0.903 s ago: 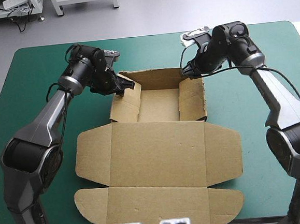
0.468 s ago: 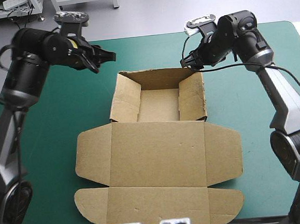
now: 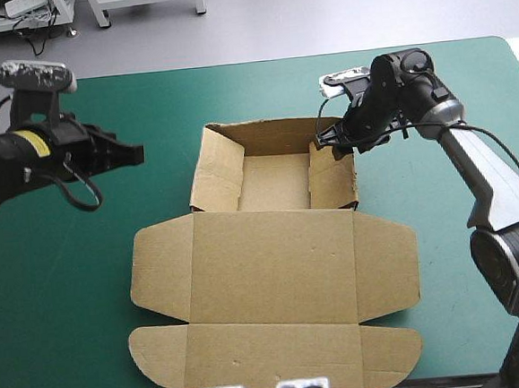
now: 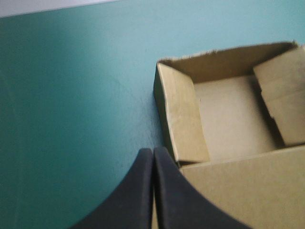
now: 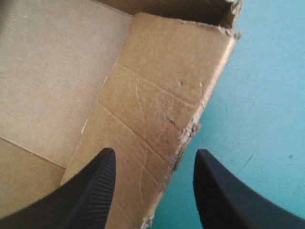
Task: Fold the box
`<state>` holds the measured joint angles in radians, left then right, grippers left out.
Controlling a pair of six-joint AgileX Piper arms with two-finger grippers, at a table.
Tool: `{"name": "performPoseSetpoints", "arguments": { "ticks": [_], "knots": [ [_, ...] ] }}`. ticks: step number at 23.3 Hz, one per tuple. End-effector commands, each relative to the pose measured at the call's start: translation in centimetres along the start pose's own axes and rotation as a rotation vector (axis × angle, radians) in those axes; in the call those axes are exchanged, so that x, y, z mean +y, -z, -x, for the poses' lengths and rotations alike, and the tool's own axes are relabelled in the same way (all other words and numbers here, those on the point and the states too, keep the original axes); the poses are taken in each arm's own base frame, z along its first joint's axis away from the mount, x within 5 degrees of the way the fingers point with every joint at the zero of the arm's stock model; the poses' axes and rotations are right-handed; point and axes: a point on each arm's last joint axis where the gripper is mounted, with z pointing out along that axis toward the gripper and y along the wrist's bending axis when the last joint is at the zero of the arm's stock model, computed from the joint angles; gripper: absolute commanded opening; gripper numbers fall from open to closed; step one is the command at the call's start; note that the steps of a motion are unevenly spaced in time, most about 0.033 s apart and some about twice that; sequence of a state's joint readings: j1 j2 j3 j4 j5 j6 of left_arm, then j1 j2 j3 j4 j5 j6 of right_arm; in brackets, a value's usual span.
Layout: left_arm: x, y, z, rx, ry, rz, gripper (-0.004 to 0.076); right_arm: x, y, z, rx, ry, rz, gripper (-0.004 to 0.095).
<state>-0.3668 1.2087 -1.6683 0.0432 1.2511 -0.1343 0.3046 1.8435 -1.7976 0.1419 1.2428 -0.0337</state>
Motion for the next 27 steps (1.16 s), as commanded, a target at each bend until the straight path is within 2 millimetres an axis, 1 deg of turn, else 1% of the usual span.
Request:
{"name": "performPoseSetpoints", "arguments": {
  "ticks": [1,2,3,4,5,6,7,8,9,10,11,13,14,16,18,20,22,25,27],
  "knots": [
    [0.5,0.7,-3.4,0.078,-0.004,0.012,-0.0010,0.2,2.2,-0.4,-0.050,0.001,0.003,0.0463],
    [0.6,0.2,-4.5,0.106,-0.011,0.015,-0.0010,0.1,2.0,-0.5,-0.048,0.000,0.003,0.0463],
    [0.8,-0.3,-6.5,0.136,-0.013,0.019,-0.0010,0.0,1.4,-0.5,-0.036,-0.005,0.002,0.0462],
    [0.9,-0.4,-7.3,0.143,-0.014,0.019,-0.0010,0.0,1.1,-0.6,-0.027,-0.012,0.002,0.0463],
    [1.1,-0.5,-9.3,0.150,-0.015,0.020,-0.0010,-0.1,0.2,-0.5,-0.004,-0.019,0.002,0.0453],
    [1.2,-0.3,-10.0,0.142,-0.016,0.020,-0.0010,-0.2,-0.2,-0.5,0.005,-0.020,0.002,0.0445],
    [1.4,-0.2,-11.7,0.133,-0.017,0.019,-0.0010,-0.2,-1.2,-0.4,0.029,-0.026,0.009,0.0388],
    [1.5,-0.3,-12.5,0.138,-0.018,0.019,-0.0010,-0.2,-1.4,-0.4,0.034,-0.029,0.014,0.0329],
    [1.7,-0.2,-13.8,0.135,-0.018,0.019,-0.0010,-0.3,-1.9,-0.3,0.040,-0.027,0.016,0.0153],
    [1.8,0.0,-14.6,0.134,-0.018,0.019,-0.0010,-0.3,-1.9,-0.2,0.034,-0.027,0.015,0.0010],
    [1.9,-0.1,-15.1,0.141,-0.019,0.021,-0.0010,-0.3,-1.9,-0.2,0.032,-0.025,0.015,-0.0016],
    [2.0,-0.3,-15.8,0.154,-0.023,0.029,-0.0010,-0.6,-1.4,-0.2,0.043,0.003,-0.013,-0.0014],
    [2.0,-0.3,-15.9,0.158,-0.023,0.029,-0.0010,-1.1,-1.0,-0.1,0.040,0.020,-0.060,-0.0018],
    [2.0,-0.3,-15.8,0.147,-0.023,0.028,-0.0010,-2.1,0.6,0.2,-0.003,0.009,-0.108,-0.0023],
    [2.0,-0.3,-15.8,0.147,-0.023,0.028,-0.0010,-3.6,2.0,0.2,-0.037,-0.018,-0.146,-0.0023],
    [2.0,-0.3,-15.8,0.147,-0.023,0.028,-0.0010,-5.9,3.5,-0.2,-0.062,-0.055,-0.197,-0.0023],
    [2.0,-0.3,-15.8,0.147,-0.023,0.028,-0.0010,-8.5,4.7,-0.7,-0.077,-0.106,-0.242,-0.0023],
    [2.0,-0.3,-15.8,0.147,-0.023,0.028,-0.0010,-13.0,6.7,-2.0,-0.095,-0.188,-0.297,-0.0024],
    [2.0,-0.3,-15.8,0.147,-0.023,0.028,-0.0010,-16.3,7.9,-3.4,-0.096,-0.246,-0.343,-0.0024]
  ]
}}
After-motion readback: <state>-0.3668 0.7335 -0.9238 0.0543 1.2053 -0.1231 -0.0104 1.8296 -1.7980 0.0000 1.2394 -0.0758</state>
